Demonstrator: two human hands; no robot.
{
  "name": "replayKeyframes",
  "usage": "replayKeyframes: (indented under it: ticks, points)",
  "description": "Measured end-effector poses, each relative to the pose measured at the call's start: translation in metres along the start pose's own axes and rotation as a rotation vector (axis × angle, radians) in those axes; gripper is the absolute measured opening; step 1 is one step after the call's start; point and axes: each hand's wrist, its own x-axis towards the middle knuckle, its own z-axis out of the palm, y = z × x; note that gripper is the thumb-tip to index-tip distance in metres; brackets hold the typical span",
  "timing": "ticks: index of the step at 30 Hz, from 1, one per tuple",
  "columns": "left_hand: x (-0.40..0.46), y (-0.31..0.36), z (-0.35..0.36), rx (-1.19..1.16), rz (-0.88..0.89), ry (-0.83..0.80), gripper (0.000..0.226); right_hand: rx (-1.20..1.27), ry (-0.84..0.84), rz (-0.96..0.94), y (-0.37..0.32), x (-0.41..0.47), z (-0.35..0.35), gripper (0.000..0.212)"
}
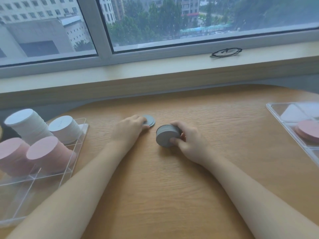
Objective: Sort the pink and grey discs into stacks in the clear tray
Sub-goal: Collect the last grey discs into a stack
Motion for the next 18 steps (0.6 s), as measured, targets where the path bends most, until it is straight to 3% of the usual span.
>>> replayKeyframes:
  ticks: [3, 8, 11, 18]
  points:
    - [-0.005, -0.002, 0.0, -0.068, -0.022, 0.074, 0.028, -0.004, 0.001, -0.01, 0.0, -0.001, 0.001, 0.039]
    - [-0.024, 0.001, -0.001, -0.395, -0.083, 0.249, 0.027, -0.014, 0.002, -0.038, -0.001, 0.0, 0.003, 0.048]
    - [-0.039, 0.008, 0.004, -0.702, -0.086, 0.15, 0.032, -0.041, -0.006, -0.025, 0.0, 0.001, 0.004, 0.054]
    - [-0.063, 0.056, -0.008, -1.048, -0.01, -0.089, 0.031, -0.065, -0.044, -0.058, 0.002, 0.001, 0.009, 0.062]
